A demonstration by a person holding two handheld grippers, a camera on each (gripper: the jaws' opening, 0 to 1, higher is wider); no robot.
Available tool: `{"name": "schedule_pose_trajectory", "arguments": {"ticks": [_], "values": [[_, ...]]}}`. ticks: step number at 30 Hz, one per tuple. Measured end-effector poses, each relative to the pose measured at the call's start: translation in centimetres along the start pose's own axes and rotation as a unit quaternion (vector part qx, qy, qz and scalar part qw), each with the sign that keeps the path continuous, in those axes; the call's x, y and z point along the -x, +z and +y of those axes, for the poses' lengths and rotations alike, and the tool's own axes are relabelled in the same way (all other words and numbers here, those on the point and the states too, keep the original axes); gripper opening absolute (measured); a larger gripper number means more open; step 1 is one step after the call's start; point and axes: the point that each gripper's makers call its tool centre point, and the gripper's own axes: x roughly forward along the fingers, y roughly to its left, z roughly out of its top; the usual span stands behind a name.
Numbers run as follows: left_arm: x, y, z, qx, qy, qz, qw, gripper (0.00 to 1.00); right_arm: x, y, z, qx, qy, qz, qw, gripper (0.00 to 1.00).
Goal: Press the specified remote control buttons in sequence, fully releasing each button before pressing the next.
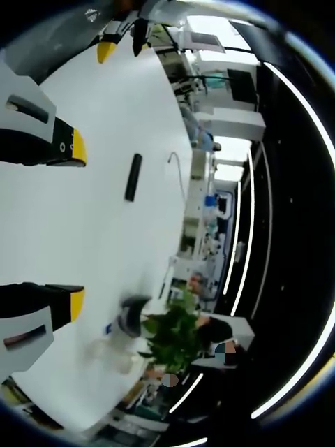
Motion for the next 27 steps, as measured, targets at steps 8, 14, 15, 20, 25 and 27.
{"name": "schedule_pose_trajectory", "arguments": {"ticks": [8,14,15,20,25,27], "values": [[0.0,0.1,-0.3,0.009,-0.012,0.0,0.9999,0.9,0.0,0.1,0.0,-0.005,0.002,-0.002,1.0,0.65],[0.0,0.2,-0.6,-0.001,-0.018,-0.001,0.9998,0.9,0.0,0.0,0.0,-0.003,0.003,-0.001,1.0,0.64],[0.0,0.2,-0.5,-0.005,-0.015,-0.002,0.9999,0.9,0.0,-0.1,0.1,-0.002,0.004,0.002,1.0,0.64],[0.2,0.5,-0.2,-0.012,-0.004,-0.011,0.9999,0.89,0.0,0.0,0.2,0.0,0.005,0.0,1.0,0.64],[0.2,0.8,0.2,-0.009,0.006,-0.019,0.9998,0.89,-0.1,-0.2,0.3,0.009,0.006,0.006,0.9999,0.64],[0.3,0.9,0.1,-0.012,0.008,-0.022,0.9997,0.88,-0.1,-0.3,0.3,0.011,0.007,0.009,0.9999,0.63]]}}
